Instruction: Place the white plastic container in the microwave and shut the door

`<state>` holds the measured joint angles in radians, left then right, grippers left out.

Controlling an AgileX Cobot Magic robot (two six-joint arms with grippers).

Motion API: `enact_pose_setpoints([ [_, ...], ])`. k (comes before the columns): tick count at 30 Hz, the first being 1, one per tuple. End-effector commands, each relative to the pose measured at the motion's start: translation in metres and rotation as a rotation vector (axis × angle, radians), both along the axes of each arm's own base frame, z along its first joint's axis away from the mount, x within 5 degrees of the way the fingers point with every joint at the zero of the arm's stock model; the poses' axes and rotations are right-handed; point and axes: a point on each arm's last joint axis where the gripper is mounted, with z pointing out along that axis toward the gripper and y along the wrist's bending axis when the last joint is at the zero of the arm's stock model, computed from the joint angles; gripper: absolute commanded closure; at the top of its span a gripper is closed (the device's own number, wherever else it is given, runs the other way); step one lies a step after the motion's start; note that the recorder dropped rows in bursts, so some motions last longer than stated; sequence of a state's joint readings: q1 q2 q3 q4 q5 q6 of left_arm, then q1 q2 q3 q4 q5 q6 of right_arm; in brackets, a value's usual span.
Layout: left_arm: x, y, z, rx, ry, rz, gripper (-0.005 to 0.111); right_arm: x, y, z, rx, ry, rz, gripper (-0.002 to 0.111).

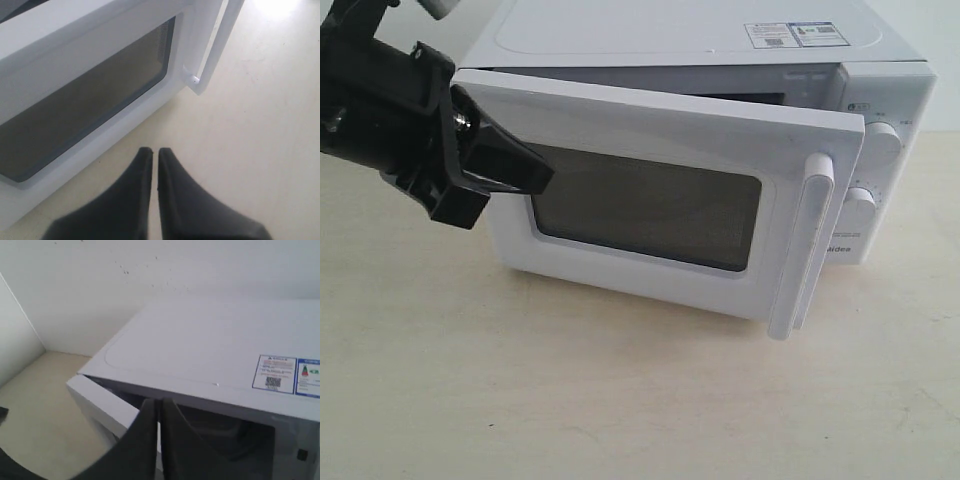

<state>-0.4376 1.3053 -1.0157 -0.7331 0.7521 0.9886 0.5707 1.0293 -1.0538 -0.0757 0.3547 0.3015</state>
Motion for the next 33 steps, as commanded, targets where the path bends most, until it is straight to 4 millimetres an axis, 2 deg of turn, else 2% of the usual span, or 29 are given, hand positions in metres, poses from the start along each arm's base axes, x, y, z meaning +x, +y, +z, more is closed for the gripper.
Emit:
enact_pose_setpoints([
  [1,-0.001,-0.002,0.002,-0.016,0.005,0.002,0.102,0.004,0.0,-0.011,-0.152,0.035,0.018,0.108],
  [7,-0.001,-0.002,0.002,-0.017,0.003,0.005,0.102,-0.001,0.0,-0.034,-0.243,0.276,0.041,0.108],
  [10,-0.001,-0.002,0.002,-0.017,0.003,0.005,0.102,0.0,0.005,-0.042,-0.215,0.356,0.06,0.108],
  [13,-0.001,-0.002,0.002,-0.017,0.003,0.005,0.102,0.007,0.013,-0.044,-0.175,0.355,0.069,0.108],
  [18,-0.001,-0.002,0.002,-0.017,0.003,0.005,0.102,0.021,0.02,-0.06,-0.213,0.397,0.061,0.108],
  [22,-0.001,-0.002,0.002,-0.017,0.003,0.005,0.102,0.029,0.024,-0.061,-0.206,0.356,0.052,0.108],
  [27,-0.001,-0.002,0.002,-0.017,0.003,0.005,0.102,0.044,0.028,-0.081,-0.226,0.437,-0.023,0.108],
  [30,-0.001,-0.002,0.002,-0.017,0.003,0.005,0.102,0.051,0.03,-0.084,-0.218,0.42,-0.042,0.108],
  [33,-0.001,-0.002,0.002,-0.017,0.003,0.005,0.102,0.063,0.027,-0.094,-0.263,0.422,-0.138,0.108],
])
